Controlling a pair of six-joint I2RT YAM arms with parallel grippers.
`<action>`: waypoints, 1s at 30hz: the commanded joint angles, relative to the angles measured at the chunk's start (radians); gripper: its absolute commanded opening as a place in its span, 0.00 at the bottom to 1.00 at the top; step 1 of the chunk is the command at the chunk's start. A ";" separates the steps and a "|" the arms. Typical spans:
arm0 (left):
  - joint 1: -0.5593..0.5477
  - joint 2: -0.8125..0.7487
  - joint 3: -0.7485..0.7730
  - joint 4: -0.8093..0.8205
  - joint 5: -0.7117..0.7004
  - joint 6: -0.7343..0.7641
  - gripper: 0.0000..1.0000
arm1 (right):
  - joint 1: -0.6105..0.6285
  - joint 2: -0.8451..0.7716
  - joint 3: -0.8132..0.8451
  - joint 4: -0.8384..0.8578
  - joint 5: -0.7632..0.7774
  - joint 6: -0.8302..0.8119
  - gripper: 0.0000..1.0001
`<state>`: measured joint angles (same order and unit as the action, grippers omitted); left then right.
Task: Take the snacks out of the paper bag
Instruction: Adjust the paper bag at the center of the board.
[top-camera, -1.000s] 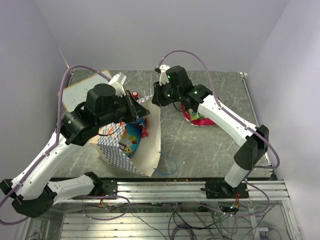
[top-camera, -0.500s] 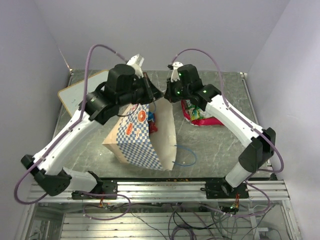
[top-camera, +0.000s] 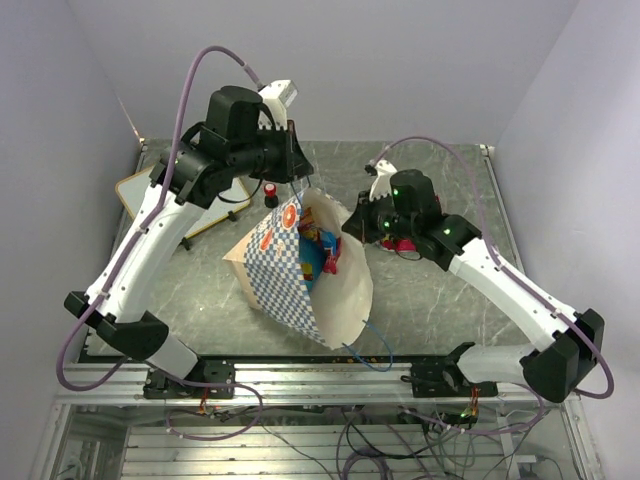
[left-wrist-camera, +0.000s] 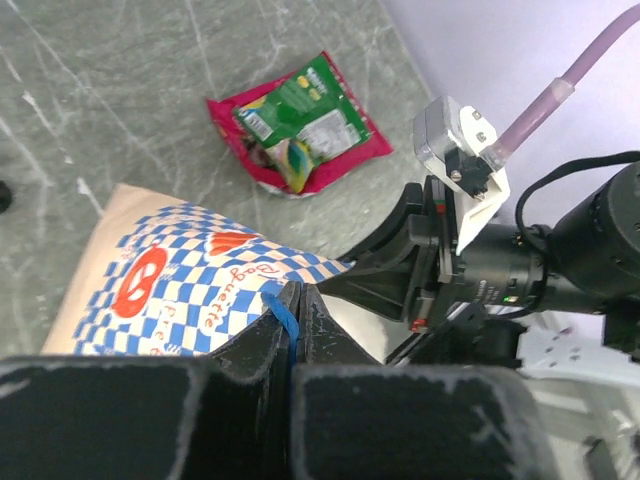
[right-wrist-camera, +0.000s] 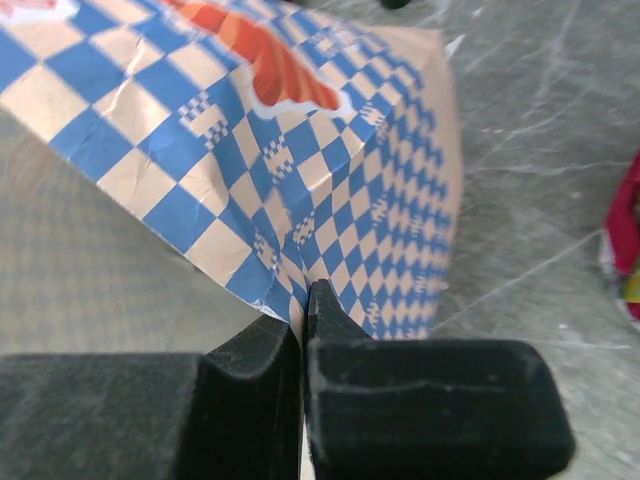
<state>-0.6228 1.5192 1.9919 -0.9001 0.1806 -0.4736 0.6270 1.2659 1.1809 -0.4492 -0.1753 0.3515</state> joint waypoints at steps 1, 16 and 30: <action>0.023 -0.024 0.121 -0.070 -0.025 0.211 0.07 | 0.066 -0.010 -0.061 -0.029 -0.065 0.071 0.00; 0.026 -0.432 -0.538 0.488 0.258 -0.267 0.07 | 0.121 -0.025 0.008 -0.164 0.097 0.040 0.12; 0.027 -0.414 -0.349 0.086 -0.157 -0.344 0.07 | -0.041 -0.086 0.310 -0.533 0.165 -0.051 0.75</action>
<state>-0.6029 1.0760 1.4910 -0.6659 0.2161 -0.8379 0.6323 1.2263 1.3464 -0.8349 -0.0952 0.3206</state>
